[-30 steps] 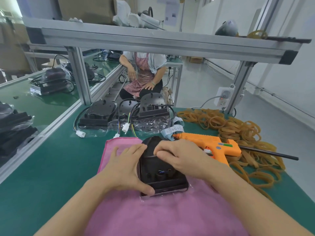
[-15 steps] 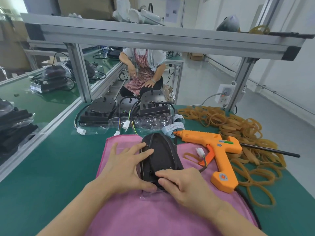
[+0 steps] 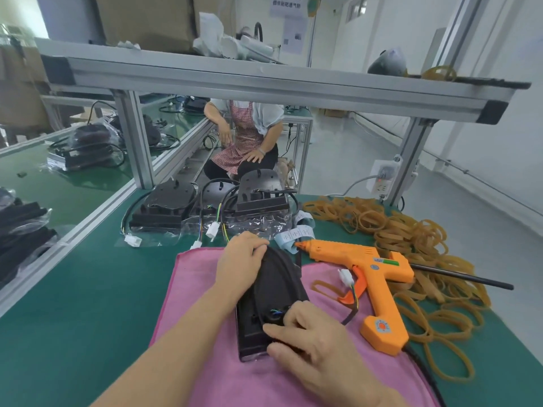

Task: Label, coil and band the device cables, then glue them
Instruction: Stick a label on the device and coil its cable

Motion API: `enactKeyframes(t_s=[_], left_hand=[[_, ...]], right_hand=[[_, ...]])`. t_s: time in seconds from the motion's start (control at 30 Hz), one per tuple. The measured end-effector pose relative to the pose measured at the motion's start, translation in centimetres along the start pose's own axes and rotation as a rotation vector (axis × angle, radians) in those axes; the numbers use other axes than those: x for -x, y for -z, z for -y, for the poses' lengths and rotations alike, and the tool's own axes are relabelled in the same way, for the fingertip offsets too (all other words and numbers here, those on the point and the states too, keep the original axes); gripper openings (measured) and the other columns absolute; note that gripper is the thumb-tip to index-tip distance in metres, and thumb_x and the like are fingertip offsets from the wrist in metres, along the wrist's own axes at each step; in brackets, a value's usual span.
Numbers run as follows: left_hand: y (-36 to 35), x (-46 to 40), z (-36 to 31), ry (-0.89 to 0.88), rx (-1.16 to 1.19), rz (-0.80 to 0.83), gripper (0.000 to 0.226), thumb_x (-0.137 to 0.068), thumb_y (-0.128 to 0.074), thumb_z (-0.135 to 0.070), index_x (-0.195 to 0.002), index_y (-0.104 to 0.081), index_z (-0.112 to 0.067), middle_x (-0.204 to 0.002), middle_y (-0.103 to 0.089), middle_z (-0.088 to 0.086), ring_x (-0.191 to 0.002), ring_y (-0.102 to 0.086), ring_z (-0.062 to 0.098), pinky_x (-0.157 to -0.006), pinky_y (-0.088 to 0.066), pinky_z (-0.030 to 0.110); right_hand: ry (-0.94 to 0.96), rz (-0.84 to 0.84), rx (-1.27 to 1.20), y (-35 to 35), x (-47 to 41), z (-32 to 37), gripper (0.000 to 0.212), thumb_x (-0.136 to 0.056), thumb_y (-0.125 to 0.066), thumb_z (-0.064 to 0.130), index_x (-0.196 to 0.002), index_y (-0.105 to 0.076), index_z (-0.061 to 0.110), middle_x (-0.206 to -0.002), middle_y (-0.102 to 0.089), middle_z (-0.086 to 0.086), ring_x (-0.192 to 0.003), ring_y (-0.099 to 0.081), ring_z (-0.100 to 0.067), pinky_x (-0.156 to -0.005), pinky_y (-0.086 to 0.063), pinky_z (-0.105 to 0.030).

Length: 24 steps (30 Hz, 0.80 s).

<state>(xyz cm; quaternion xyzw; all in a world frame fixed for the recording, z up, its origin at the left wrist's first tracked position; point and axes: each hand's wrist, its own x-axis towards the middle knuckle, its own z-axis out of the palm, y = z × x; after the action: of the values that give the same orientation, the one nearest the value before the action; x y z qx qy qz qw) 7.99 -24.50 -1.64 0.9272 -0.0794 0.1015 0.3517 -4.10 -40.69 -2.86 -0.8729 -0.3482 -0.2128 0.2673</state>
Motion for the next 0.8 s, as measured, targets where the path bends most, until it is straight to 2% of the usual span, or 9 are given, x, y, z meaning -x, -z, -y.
enactKeyframes(t_s=[0.13,0.2,0.27,0.37,0.43,0.5,0.57,0.7,0.8], left_hand=[[-1.3,0.7,0.7,0.159,0.295,-0.199,0.020,-0.094,-0.056,-0.012,-0.086,-0.073,-0.005,-0.099,-0.068,0.002,-0.099,-0.058,0.023,-0.088,-0.043,0.035],[-1.3,0.7,0.6,0.230,0.444,-0.205,0.017,-0.093,-0.057,-0.008,-0.092,-0.073,-0.010,-0.099,-0.069,0.001,-0.098,-0.060,0.019,-0.091,-0.044,0.034],[-1.0,0.6,0.5,0.281,0.583,-0.178,0.023,-0.091,-0.056,-0.001,-0.097,-0.072,-0.017,-0.099,-0.069,0.001,-0.099,-0.061,0.020,-0.096,-0.045,0.036],[-0.9,0.1,0.5,0.274,0.432,-0.174,0.031,-0.089,-0.056,-0.001,-0.083,-0.071,-0.028,-0.101,-0.069,-0.003,-0.103,-0.059,0.018,-0.101,-0.041,0.041],[-0.9,-0.1,0.4,0.234,0.276,-0.222,0.036,-0.089,-0.055,-0.004,-0.076,-0.067,-0.035,-0.099,-0.069,-0.007,-0.097,-0.056,0.012,-0.104,-0.035,0.038],[-0.8,0.0,0.3,0.174,0.180,-0.248,0.038,-0.089,-0.053,-0.004,-0.075,-0.067,-0.036,-0.097,-0.068,-0.010,-0.097,-0.054,0.011,-0.102,-0.027,0.031],[-0.9,0.1,0.6,0.113,0.130,-0.236,0.035,-0.090,-0.053,-0.003,-0.080,-0.071,-0.032,-0.101,-0.065,-0.010,-0.103,-0.054,0.012,-0.097,-0.022,0.026],[-0.6,0.9,0.0,0.047,0.083,-0.211,0.029,-0.093,-0.051,-0.002,-0.101,-0.073,-0.019,-0.113,-0.061,-0.005,-0.113,-0.049,0.016,-0.103,-0.024,0.031],[0.5,3.8,-0.4,-0.064,0.125,-0.241,0.029,-0.089,-0.053,0.002,-0.110,-0.066,-0.012,-0.119,-0.057,0.001,-0.117,-0.049,0.021,-0.104,-0.032,0.034]], right_hand=[[-0.276,-0.166,-0.330,-0.7,-0.2,0.0,0.026,-0.089,-0.064,0.033,-0.066,-0.062,0.021,-0.068,-0.047,0.009,-0.062,-0.046,0.000,-0.060,-0.036,-0.014],[-0.399,-0.262,-0.368,-1.4,-0.2,0.3,0.016,-0.083,-0.068,0.027,-0.068,-0.062,0.027,-0.063,-0.049,0.009,-0.057,-0.044,0.001,-0.058,-0.035,-0.010],[-0.491,-0.312,-0.324,-2.0,-0.3,0.8,0.012,-0.080,-0.067,0.030,-0.087,-0.064,0.039,-0.063,-0.047,0.015,-0.060,-0.045,0.001,-0.060,-0.037,-0.008],[-0.540,-0.318,-0.073,-2.2,-0.5,0.6,0.043,-0.080,-0.061,0.044,-0.118,-0.065,0.025,-0.084,-0.048,0.021,-0.082,-0.047,0.000,-0.074,-0.037,-0.010],[-0.475,-0.254,0.112,-1.7,-0.9,0.2,0.051,-0.081,-0.053,0.052,-0.115,-0.068,0.017,-0.098,-0.052,0.011,-0.090,-0.050,-0.010,-0.080,-0.041,-0.021],[-0.422,-0.173,0.203,-1.2,-1.2,-0.3,0.047,-0.081,-0.050,0.054,-0.102,-0.072,0.019,-0.101,-0.060,0.008,-0.093,-0.050,-0.012,-0.080,-0.042,-0.030],[-0.413,-0.094,0.178,-0.7,-1.2,-0.6,0.048,-0.082,-0.047,0.059,-0.099,-0.073,0.022,-0.103,-0.063,0.013,-0.097,-0.047,-0.008,-0.085,-0.034,-0.027],[-0.429,-0.017,0.065,0.0,-0.9,-1.2,0.065,-0.078,-0.037,0.073,-0.106,-0.072,0.026,-0.115,-0.061,0.019,-0.109,-0.048,-0.003,-0.096,-0.014,-0.012],[-0.437,-0.020,0.027,0.0,-0.8,-1.2,0.065,-0.075,-0.040,0.074,-0.109,-0.070,0.027,-0.117,-0.058,0.021,-0.113,-0.046,-0.003,-0.096,-0.015,-0.012]])
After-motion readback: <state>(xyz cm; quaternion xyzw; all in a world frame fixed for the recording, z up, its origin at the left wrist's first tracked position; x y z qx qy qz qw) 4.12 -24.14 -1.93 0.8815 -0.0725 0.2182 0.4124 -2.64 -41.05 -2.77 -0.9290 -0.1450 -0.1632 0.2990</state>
